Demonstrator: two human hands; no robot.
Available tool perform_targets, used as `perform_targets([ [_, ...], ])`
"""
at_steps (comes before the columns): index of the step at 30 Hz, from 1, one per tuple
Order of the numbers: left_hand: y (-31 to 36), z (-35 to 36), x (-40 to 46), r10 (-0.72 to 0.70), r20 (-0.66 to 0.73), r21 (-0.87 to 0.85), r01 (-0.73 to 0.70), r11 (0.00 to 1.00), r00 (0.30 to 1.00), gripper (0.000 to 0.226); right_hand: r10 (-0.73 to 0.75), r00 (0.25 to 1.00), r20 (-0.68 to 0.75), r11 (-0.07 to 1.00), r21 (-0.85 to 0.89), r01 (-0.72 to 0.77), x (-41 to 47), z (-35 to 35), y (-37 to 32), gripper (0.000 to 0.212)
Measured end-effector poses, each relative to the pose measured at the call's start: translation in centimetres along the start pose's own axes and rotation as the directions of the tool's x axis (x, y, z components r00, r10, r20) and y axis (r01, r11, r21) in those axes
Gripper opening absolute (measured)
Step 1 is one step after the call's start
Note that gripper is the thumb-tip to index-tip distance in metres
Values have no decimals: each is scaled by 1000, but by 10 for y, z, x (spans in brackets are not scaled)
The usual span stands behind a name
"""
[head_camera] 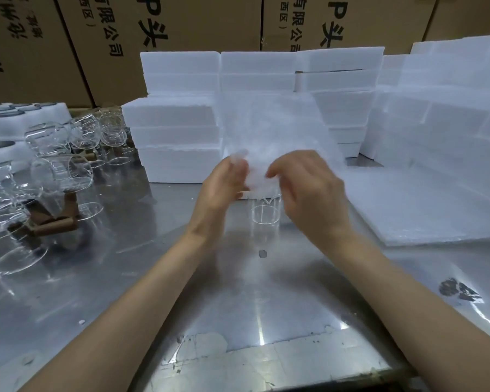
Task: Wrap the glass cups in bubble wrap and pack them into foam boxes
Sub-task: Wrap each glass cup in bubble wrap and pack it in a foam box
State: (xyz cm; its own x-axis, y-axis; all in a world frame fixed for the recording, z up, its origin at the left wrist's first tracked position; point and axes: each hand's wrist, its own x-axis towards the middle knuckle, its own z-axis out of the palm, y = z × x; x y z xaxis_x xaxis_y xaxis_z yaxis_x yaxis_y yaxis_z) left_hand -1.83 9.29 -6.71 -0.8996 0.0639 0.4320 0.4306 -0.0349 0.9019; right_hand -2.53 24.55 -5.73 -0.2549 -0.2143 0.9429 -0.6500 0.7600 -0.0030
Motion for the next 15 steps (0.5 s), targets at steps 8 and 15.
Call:
perform_targets([
  [8,0,-22,13,-190,-218,-276,126,953,957,12,359,908,216,843,342,-414,-7,5,-6,32],
  [15,6,-30,17,-227,-65,-438,177,881,972,10,803,407,434,308,283,-908,1,-7,36,31],
])
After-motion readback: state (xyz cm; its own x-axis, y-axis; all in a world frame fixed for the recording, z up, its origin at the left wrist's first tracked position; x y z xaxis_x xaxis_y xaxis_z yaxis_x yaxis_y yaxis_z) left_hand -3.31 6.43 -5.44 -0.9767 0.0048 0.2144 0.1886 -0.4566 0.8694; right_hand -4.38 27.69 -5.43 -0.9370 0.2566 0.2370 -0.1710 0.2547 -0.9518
